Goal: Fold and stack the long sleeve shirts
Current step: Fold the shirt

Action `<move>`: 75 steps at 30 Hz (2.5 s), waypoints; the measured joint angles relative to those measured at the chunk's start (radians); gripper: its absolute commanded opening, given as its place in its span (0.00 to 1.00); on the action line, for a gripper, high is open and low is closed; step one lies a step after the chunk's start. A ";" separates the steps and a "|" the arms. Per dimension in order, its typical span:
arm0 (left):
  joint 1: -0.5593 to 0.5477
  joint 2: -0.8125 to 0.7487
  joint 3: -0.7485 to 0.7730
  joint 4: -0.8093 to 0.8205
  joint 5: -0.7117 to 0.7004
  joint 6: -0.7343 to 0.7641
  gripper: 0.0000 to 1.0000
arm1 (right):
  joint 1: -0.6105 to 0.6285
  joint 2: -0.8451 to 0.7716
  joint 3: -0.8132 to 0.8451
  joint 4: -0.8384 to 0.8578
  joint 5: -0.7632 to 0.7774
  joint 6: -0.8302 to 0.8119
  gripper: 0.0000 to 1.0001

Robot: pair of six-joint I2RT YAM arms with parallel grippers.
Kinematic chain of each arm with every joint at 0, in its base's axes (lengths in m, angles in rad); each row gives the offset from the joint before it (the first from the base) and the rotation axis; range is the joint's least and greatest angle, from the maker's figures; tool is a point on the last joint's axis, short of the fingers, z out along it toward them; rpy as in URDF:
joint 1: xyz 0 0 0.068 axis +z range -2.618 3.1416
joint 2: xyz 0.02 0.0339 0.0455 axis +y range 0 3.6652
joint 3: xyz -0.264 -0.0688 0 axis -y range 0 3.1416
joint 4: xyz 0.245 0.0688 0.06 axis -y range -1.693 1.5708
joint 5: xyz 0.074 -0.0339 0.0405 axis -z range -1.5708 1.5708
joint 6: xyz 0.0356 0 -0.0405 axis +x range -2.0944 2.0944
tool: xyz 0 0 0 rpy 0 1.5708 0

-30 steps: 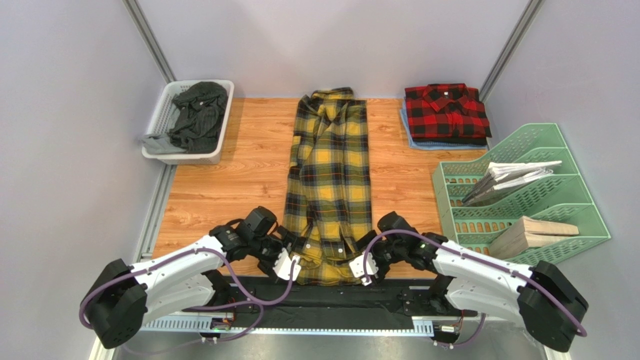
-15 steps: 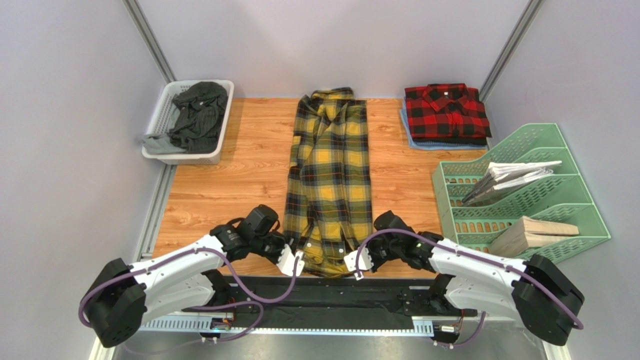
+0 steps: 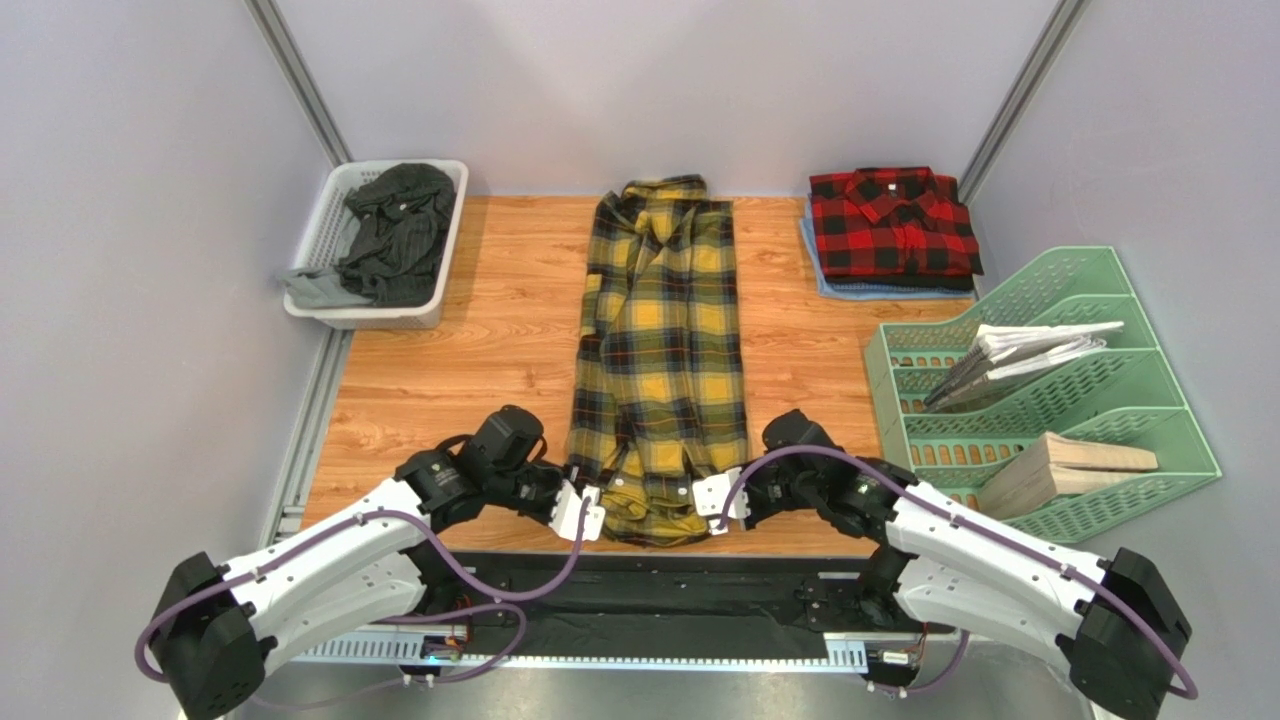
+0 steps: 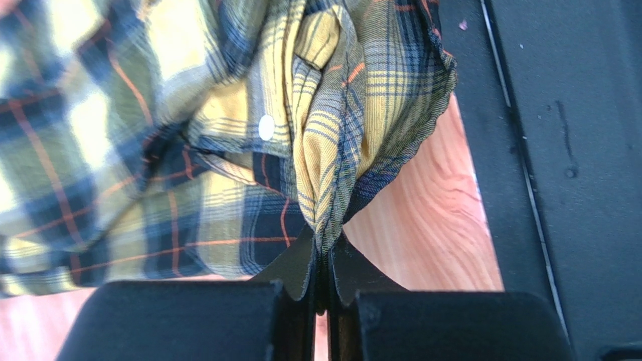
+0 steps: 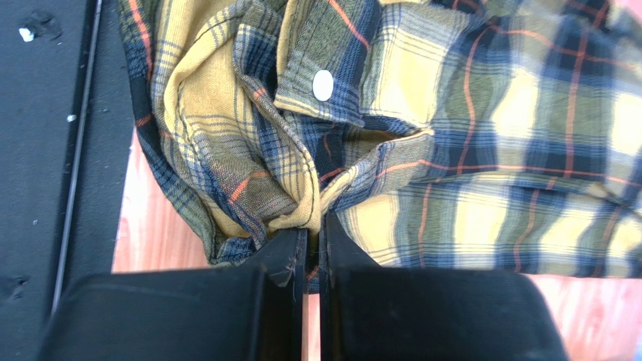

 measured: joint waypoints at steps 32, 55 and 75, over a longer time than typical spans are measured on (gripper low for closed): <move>0.388 0.940 0.924 -0.003 0.100 -0.019 0.00 | -0.528 0.922 0.986 -0.192 -0.271 -0.105 0.00; 0.452 1.320 1.353 -0.176 0.000 -0.065 0.56 | -0.593 1.201 1.207 -0.294 -0.183 -0.045 0.71; 0.547 1.120 1.178 -0.172 0.238 -0.852 0.74 | -0.616 1.147 1.332 -0.468 -0.279 0.715 0.52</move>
